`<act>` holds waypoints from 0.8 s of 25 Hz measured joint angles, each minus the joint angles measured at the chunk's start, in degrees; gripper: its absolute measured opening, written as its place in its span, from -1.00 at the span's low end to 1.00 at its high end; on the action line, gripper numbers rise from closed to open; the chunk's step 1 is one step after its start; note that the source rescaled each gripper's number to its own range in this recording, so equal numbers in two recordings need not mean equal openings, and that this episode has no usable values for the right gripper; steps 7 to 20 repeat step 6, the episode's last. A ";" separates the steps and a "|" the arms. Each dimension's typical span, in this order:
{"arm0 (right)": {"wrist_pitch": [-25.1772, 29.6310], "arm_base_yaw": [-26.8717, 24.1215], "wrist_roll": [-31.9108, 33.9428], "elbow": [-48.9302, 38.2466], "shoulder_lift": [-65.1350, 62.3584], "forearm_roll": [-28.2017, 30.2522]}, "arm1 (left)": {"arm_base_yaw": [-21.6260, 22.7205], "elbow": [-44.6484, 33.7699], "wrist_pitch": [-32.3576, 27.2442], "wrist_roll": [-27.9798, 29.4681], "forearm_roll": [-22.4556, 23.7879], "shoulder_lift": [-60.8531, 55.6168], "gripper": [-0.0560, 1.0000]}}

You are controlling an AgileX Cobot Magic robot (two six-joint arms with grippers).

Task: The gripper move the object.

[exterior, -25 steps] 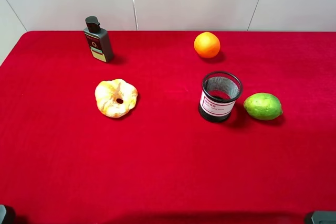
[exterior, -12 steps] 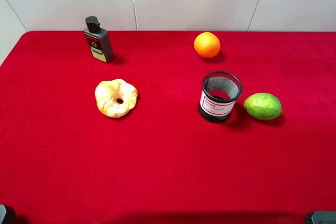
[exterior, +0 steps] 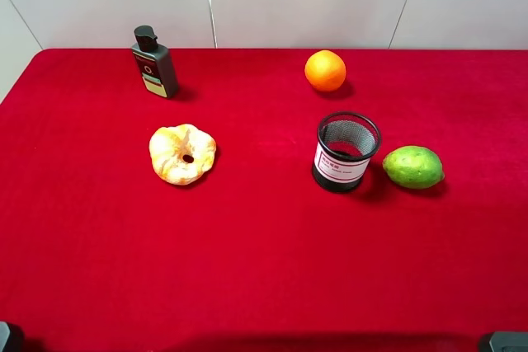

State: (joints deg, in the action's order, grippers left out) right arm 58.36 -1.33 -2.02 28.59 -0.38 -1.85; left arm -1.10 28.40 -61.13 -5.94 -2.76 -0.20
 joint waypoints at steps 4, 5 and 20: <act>0.00 0.00 0.00 0.00 0.00 0.00 | 0.00 0.00 0.00 0.00 0.00 0.00 1.00; 0.00 0.00 0.00 0.00 0.00 0.00 | 0.00 0.00 0.00 0.00 0.00 0.00 1.00; 0.00 0.00 0.00 0.00 0.00 0.00 | 0.00 0.00 0.00 0.00 0.00 0.00 1.00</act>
